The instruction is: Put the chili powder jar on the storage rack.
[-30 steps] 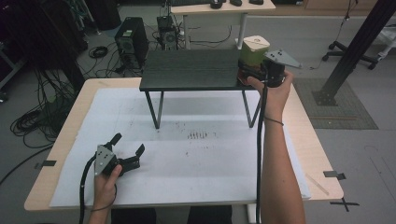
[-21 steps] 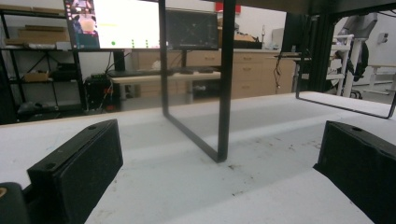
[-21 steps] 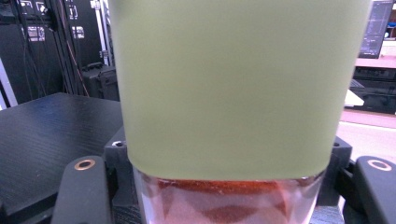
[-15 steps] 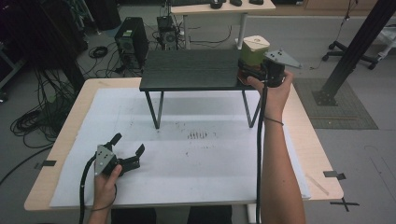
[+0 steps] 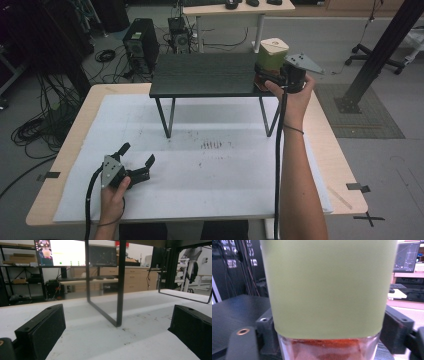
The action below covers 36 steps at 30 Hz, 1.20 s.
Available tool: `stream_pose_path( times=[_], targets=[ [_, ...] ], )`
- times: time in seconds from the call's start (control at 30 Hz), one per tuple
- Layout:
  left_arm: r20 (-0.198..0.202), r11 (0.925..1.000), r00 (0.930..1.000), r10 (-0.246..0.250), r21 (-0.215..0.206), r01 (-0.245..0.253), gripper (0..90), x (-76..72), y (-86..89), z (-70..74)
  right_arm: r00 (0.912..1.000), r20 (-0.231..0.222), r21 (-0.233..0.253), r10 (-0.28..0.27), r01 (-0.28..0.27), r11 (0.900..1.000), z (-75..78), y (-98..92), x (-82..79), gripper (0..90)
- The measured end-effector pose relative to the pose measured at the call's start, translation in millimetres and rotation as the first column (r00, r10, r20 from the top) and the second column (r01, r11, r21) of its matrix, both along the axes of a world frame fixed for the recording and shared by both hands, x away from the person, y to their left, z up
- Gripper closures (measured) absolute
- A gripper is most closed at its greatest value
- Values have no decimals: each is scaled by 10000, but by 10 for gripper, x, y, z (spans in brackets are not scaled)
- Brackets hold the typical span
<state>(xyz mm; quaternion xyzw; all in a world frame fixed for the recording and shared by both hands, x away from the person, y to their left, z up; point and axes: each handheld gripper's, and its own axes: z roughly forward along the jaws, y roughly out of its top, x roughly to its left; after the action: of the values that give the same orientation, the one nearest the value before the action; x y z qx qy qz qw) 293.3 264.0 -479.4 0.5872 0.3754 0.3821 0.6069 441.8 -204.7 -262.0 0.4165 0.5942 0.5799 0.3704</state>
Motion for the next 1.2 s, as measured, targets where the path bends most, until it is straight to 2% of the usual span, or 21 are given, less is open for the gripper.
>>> stream_pose_path(
  times=[0.17,0.23,0.33,0.7,1.0,1.2],
  targets=[
    [0,10000,10000,-1,3,1,4,0,0,0,10000,48,106,-23,23,9999,-8,16,8,30],
    [7,10000,10000,-1,9,1,4,-1,0,0,10000,24,112,-69,68,9999,-13,27,10,6],
    [6,10000,10000,-2,6,2,4,0,0,0,9999,37,158,143,-143,9998,-21,41,14,0],
    [13,10000,10000,3,11,-3,4,0,0,0,10000,86,102,17,-18,9999,-18,45,-27,2],
    [10,10000,10000,2,14,-2,4,0,1,0,9999,111,56,-69,69,10000,-19,37,-150,2],
    [5,10000,10000,3,8,-3,4,0,1,0,9996,259,176,-120,116,9998,-3,-3,-291,2]
  ],
)
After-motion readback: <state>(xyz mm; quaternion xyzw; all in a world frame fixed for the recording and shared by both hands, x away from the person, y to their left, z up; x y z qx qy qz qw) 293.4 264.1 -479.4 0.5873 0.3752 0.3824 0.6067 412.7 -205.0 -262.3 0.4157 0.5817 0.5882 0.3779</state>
